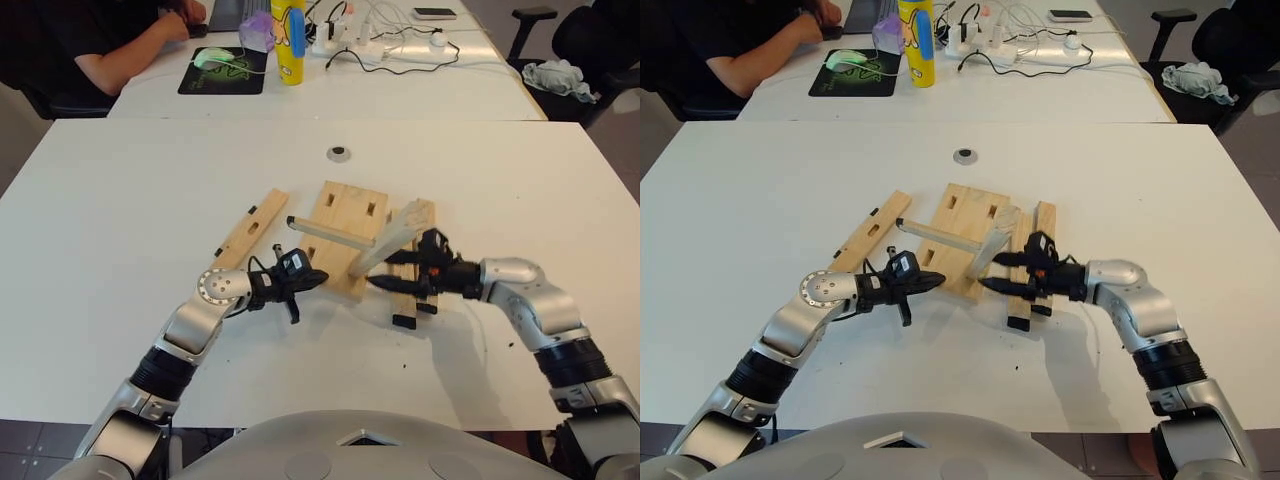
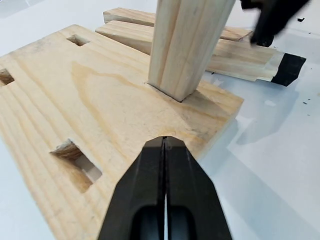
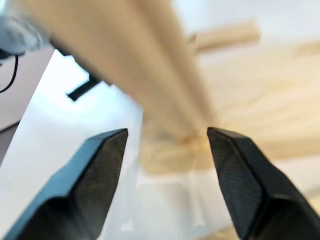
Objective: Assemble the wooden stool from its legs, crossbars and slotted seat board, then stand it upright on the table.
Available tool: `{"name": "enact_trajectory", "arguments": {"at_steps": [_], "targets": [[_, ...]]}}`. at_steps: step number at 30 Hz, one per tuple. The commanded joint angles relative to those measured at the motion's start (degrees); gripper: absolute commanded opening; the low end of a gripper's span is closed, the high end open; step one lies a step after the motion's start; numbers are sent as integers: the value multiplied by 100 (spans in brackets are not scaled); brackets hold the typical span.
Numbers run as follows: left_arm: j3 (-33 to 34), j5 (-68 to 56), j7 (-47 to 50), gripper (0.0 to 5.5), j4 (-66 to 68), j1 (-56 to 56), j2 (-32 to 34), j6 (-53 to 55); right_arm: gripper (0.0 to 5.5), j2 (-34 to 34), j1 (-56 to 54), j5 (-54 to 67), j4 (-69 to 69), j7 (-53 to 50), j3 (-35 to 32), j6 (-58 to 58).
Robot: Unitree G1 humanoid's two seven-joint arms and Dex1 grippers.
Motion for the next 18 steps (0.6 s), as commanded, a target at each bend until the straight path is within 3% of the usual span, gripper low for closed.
{"name": "enact_trajectory", "arguments": {"at_steps": [1,4,10,15,18], "targets": [[-11,128,79,0,195,116,77,224,362,46,-49,60,-100,-34,-422,55],[21,116,127,0,159,165,53,233,406,-160,123,176,-307,161,-698,186],[77,111,231,0,31,279,71,296,406,-850,226,991,-637,486,-1892,1052],[136,88,309,0,-90,454,110,372,332,-928,-753,3585,-1249,-155,-3135,2878],[169,34,334,0,-172,514,122,440,277,-650,-1240,5185,-1747,-1038,-3257,3280]]}}
